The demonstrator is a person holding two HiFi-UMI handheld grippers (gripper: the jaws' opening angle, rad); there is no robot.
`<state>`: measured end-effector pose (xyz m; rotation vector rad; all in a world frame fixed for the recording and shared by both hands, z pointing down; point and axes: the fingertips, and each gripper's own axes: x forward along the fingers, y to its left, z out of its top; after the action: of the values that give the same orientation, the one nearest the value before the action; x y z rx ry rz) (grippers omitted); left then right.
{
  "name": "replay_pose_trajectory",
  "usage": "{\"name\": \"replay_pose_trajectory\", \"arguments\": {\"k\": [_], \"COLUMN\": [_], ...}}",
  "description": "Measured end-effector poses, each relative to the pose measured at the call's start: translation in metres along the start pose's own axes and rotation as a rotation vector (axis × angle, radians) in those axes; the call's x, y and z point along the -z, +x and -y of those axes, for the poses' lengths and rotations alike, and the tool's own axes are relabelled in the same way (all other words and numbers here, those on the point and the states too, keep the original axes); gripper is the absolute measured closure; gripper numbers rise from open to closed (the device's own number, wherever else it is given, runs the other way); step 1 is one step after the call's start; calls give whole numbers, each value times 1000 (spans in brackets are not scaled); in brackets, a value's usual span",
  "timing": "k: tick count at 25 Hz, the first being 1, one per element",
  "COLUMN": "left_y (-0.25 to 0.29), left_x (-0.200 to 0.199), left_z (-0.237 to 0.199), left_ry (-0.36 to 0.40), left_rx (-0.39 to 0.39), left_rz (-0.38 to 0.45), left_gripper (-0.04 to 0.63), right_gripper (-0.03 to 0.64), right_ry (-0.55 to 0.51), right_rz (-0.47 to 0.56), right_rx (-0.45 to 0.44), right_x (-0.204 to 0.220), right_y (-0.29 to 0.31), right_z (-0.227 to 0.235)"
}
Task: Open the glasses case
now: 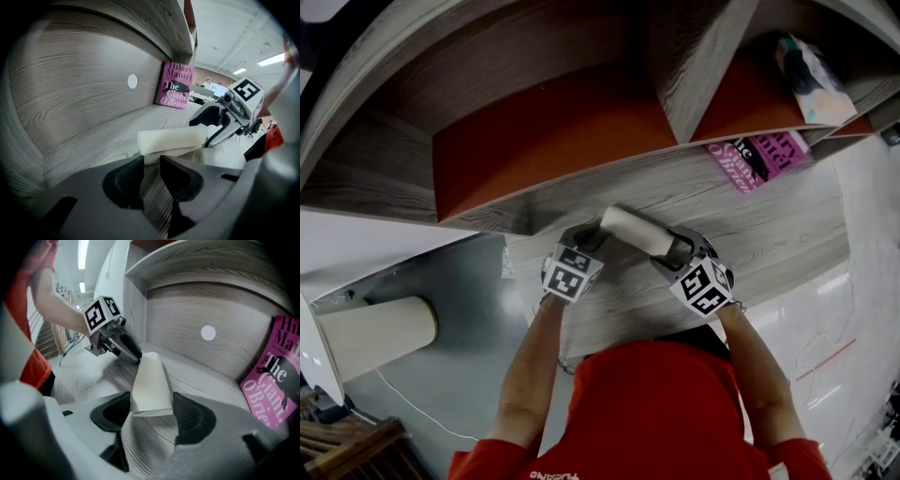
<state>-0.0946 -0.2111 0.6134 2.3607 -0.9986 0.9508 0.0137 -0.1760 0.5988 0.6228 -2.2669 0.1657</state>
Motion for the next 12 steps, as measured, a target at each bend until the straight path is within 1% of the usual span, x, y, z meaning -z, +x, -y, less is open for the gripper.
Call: {"name": "replay_pose_trajectory", "arguments": {"k": [3,5,8,12], "left_y": [0,0,1,0], "left_x": [0,1,0,0], "left_z": [0,1,0,0], "left_ry": [2,-1,1,1], "left_rx": [1,10,5,6], "left_rz": [0,-6,-1,-5], "left_gripper": [492,492,492,492], "right_gripper": [327,331,351,400], "right_ry": [84,121,149,172], "right_rz": [37,59,87,143], "right_rx": [-48,-70,-82,-80], "right_x": [-3,-5,-6,-16], "right_y": [-2,-4,-10,-19], "right_z": [3,6,13,23]}}
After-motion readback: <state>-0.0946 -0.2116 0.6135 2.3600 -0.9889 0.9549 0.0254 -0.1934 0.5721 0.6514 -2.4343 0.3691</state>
